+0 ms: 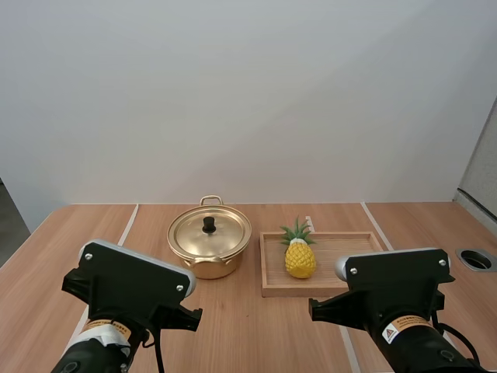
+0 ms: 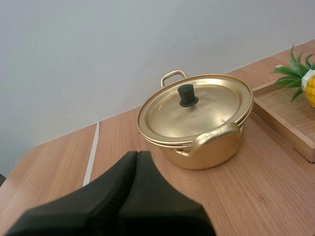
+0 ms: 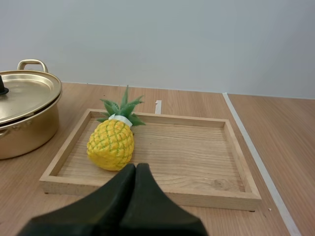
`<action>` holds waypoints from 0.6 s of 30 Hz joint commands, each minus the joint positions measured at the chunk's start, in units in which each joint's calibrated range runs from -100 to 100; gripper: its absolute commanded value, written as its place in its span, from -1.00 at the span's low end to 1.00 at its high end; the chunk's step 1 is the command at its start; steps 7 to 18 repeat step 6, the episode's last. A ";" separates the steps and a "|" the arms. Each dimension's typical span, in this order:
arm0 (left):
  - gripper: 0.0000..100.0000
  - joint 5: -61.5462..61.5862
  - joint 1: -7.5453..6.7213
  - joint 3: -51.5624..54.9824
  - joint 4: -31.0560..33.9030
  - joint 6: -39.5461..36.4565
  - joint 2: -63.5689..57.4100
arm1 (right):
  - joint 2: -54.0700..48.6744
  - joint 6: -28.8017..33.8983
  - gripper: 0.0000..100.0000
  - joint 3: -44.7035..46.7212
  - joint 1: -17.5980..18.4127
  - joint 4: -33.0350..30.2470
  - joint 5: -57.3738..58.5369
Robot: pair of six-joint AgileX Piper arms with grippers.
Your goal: Open the pot, put the grape inside, and close it
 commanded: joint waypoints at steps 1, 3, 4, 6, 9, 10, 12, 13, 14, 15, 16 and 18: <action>-1.00 -0.07 0.02 0.00 -0.12 -0.04 -0.30 | -0.35 -0.39 -1.00 0.12 -0.23 -0.02 -0.28; -1.00 -0.07 0.02 0.00 -0.12 -0.04 -0.30 | -0.35 -0.39 -1.00 0.12 -0.23 -0.02 -0.28; -1.00 -0.07 0.02 0.00 -0.12 -0.04 -0.30 | -0.35 -0.39 -1.00 0.12 -0.23 -0.02 -0.28; -1.00 -0.07 0.02 0.00 -0.12 -0.04 -0.30 | -0.35 -0.39 -1.00 0.12 -0.23 -0.02 -0.28; -1.00 -0.07 0.02 0.00 -0.12 -0.04 -0.30 | -0.35 -0.39 -1.00 0.12 -0.23 -0.02 -0.28; -1.00 -0.07 0.02 0.00 -0.12 -0.04 -0.30 | -0.35 -0.39 -1.00 0.12 -0.23 -0.02 -0.28; -1.00 -0.07 0.02 0.00 -0.12 -0.04 -0.30 | -0.35 -0.39 -1.00 0.12 -0.23 -0.02 -0.28; -1.00 -0.07 0.02 0.00 -0.12 -0.04 -0.30 | -0.35 -0.39 -1.00 0.12 -0.23 -0.02 -0.28; -1.00 -0.07 0.02 0.00 -0.12 -0.04 -0.30 | -0.35 -0.39 -1.00 0.12 -0.23 -0.02 -0.28; -1.00 -0.07 0.02 0.00 -0.12 -0.04 -0.30 | -0.35 -0.39 -1.00 0.12 -0.23 -0.02 -0.28; -1.00 -0.07 0.02 0.00 -0.12 -0.04 -0.30 | -0.35 -0.39 -1.00 0.12 -0.23 -0.02 -0.28; -1.00 -0.07 0.02 0.00 -0.12 -0.04 -0.30 | -0.35 -0.39 -1.00 0.12 -0.23 -0.02 -0.28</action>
